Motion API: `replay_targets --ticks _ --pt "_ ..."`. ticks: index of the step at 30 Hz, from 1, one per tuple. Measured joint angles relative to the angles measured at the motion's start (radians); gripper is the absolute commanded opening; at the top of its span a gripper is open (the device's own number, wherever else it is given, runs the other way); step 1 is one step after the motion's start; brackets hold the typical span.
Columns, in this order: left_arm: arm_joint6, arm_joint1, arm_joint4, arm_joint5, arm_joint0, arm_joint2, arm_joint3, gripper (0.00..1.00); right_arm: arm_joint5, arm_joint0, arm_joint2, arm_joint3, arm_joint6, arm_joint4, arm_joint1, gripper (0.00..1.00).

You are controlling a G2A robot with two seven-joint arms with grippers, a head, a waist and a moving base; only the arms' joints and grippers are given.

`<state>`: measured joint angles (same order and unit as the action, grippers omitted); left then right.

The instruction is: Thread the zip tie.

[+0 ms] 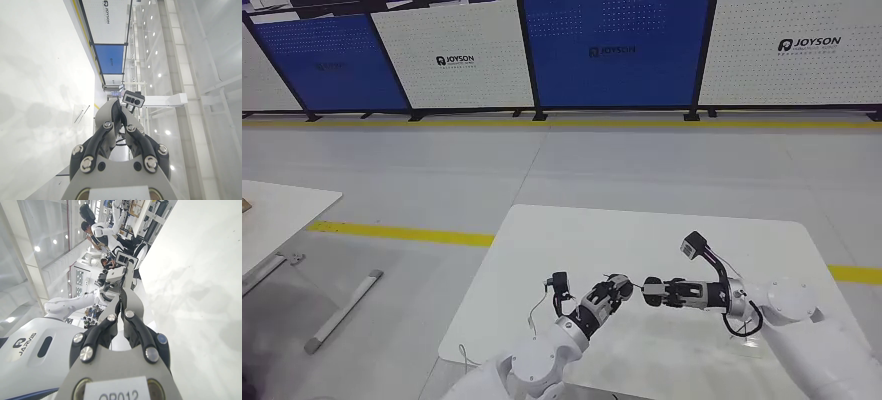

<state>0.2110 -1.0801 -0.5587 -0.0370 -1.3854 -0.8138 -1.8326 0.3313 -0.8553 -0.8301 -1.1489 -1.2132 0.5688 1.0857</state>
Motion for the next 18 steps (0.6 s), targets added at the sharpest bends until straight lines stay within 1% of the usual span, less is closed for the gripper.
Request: replay_targets --ticks 1,2,4,8,13,16,18 --pt "-0.002 -0.001 0.001 0.004 0.000 0.000 0.001 0.62 0.000 0.000 -0.001 0.000 -0.001 -0.001 0.001 0.00" --pt "-0.003 -0.003 0.001 0.009 -0.001 0.000 0.002 1.00 0.000 0.000 -0.002 0.001 -0.003 -0.003 0.001 0.00" --pt "-0.005 -0.004 0.002 0.017 -0.001 0.000 0.002 1.00 0.000 -0.001 -0.004 -0.001 -0.010 -0.006 0.002 0.00" --pt "-0.005 -0.004 0.001 0.017 -0.001 0.000 0.002 1.00 0.008 -0.006 -0.020 -0.002 -0.009 -0.011 0.000 0.00" --pt "-0.006 -0.004 0.001 0.016 -0.001 0.000 0.002 1.00 0.009 -0.006 -0.020 -0.002 -0.009 -0.012 0.000 0.00" --pt "-0.032 -0.005 0.005 0.002 -0.004 -0.010 0.010 1.00 0.008 -0.007 -0.020 -0.004 -0.008 -0.012 0.000 0.00" --pt "-0.064 -0.003 0.015 -0.005 -0.004 -0.024 0.020 1.00 -0.007 -0.016 -0.021 -0.019 -0.005 -0.019 -0.001 0.00"
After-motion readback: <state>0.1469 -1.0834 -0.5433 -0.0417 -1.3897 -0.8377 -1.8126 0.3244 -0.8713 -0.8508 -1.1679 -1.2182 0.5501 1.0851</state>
